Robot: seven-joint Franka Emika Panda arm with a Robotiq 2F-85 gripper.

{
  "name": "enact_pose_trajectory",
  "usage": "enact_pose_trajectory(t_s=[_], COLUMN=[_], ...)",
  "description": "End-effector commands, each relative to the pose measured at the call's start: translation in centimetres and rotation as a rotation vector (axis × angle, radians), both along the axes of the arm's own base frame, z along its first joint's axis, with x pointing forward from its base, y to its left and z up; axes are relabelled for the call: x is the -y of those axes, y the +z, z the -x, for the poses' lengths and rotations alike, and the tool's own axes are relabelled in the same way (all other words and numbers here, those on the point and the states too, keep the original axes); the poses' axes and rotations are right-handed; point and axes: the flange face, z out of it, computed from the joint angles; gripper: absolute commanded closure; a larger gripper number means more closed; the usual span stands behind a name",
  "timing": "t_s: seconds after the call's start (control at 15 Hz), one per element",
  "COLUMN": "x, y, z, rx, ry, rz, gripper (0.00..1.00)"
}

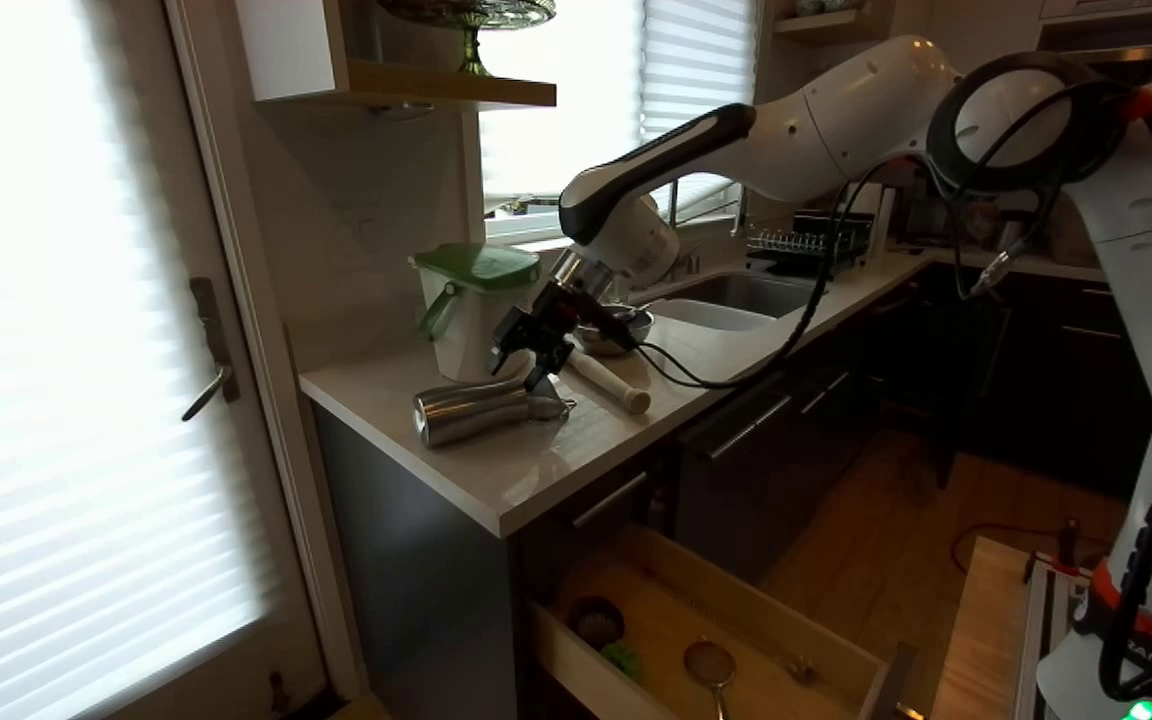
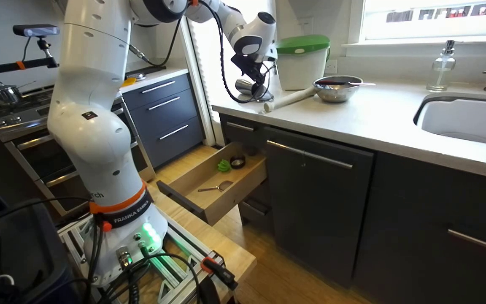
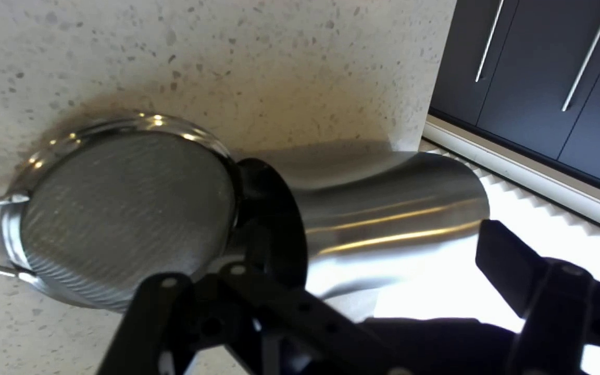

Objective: Pick up the laying cocktail shaker to make it stand upright on the counter top

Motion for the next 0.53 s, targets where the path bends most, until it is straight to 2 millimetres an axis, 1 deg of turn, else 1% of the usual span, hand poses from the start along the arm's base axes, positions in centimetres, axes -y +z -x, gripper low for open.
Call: enact_pose_trajectory(t_s=[0.0,0.07,0.13,0.2,0.33,0.4,0.47], x=[-0.7,-1.0,-1.1,-1.2,-1.3,-1.2,-1.3], y=[-1.2,-1.6,-1.8,-2.1,-2.6,-2.7,-2.5], z=[-1.2,-1.4,-1.4,-1.5,-1.8,-1.8,-2.0], rx=[0.033,0.029,0.025,0.022,0.018,0.018,0.025], ry=[0.004,0.005,0.007,0.010,0.009,0.010,0.009], rz=[-0.040,-0.047,-0.049,-0.049,-0.053,-0.054,-0.062], gripper=[0.13,0.29,0.37,0.47,0.61,0.70,0.76])
